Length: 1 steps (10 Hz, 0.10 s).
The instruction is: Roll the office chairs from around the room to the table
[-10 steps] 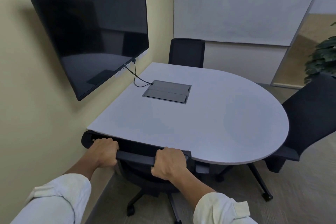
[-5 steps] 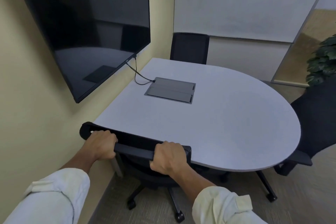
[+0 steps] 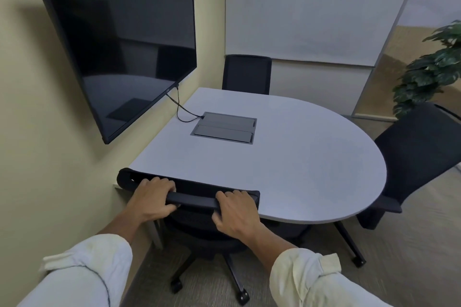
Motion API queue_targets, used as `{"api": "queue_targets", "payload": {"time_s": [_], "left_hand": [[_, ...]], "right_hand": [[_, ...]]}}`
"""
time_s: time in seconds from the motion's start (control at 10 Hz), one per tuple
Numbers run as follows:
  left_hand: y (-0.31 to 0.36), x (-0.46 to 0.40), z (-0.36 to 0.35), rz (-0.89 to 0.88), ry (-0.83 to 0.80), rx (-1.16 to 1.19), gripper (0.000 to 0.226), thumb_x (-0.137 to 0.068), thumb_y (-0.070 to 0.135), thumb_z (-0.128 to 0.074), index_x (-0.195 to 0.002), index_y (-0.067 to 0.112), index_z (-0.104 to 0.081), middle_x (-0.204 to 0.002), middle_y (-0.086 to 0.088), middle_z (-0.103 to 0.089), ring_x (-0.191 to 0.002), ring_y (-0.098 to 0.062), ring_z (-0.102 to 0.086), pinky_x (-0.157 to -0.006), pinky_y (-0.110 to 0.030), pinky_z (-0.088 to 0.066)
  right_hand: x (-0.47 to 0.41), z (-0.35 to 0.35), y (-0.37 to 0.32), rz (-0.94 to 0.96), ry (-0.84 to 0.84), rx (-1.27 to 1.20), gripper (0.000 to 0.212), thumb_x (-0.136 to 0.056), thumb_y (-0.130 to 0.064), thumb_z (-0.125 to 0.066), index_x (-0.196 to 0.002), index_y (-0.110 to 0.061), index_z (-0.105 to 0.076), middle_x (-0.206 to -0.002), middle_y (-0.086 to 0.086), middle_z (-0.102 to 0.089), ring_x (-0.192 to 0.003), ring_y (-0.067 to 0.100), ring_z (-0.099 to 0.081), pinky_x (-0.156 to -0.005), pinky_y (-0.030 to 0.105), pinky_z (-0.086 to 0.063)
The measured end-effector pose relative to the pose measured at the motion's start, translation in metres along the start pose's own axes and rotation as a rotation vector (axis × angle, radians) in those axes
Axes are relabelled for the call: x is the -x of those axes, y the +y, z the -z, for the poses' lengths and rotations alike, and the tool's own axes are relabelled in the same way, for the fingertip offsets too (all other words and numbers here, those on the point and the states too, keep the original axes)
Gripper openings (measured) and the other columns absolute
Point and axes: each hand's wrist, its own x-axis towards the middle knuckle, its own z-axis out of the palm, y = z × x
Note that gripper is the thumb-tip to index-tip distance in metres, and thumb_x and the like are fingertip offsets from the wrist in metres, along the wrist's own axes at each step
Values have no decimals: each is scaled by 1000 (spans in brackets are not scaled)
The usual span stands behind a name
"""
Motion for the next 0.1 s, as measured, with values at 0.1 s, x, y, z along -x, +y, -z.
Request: {"api": "queue_targets", "payload": {"time_s": [0.1], "left_hand": [[20,-1,7,-111,60,159,54,-70,79,-60,-100,35,-51,-96,16,-50,-91,-8,-46,-81,-32,-37]], "right_hand": [[12,7,5,-13,120,-41,49,-86,-57,-44,-111,-17,-57,-97,5,-66,-92,26,-55,-75,40,-47]]}}
